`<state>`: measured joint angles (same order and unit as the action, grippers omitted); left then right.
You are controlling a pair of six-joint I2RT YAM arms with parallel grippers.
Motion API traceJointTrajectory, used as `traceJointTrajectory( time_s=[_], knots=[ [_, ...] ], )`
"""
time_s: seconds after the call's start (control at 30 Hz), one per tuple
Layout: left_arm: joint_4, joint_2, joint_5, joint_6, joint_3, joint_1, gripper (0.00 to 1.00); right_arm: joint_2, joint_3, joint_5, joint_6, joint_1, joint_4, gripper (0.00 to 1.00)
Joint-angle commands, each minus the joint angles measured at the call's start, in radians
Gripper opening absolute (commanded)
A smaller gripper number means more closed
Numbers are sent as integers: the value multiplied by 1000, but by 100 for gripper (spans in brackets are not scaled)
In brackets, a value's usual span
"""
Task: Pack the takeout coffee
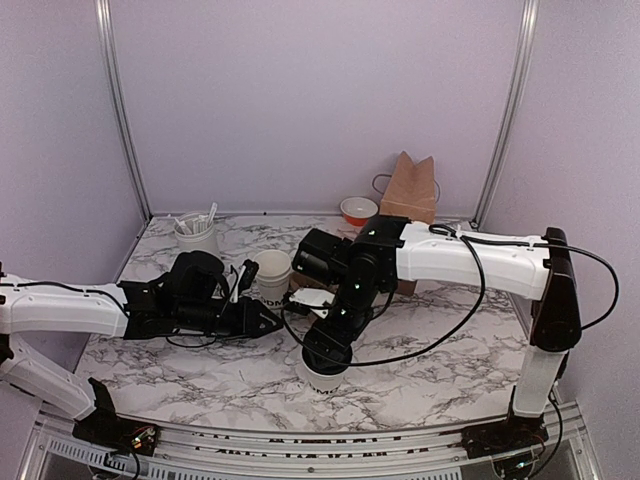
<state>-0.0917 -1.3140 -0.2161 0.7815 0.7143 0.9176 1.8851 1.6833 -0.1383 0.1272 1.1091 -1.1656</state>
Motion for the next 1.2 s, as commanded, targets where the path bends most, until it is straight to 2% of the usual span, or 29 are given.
traceJointTrajectory(
  time_s=[0.0, 1.17],
  knots=[
    [-26, -15, -14, 1, 4, 6, 34, -5, 15, -22, 5, 9, -1, 82],
    [-26, -19, -7, 7, 3, 23, 34, -20, 66, 15, 28, 24, -31, 82]
  ],
)
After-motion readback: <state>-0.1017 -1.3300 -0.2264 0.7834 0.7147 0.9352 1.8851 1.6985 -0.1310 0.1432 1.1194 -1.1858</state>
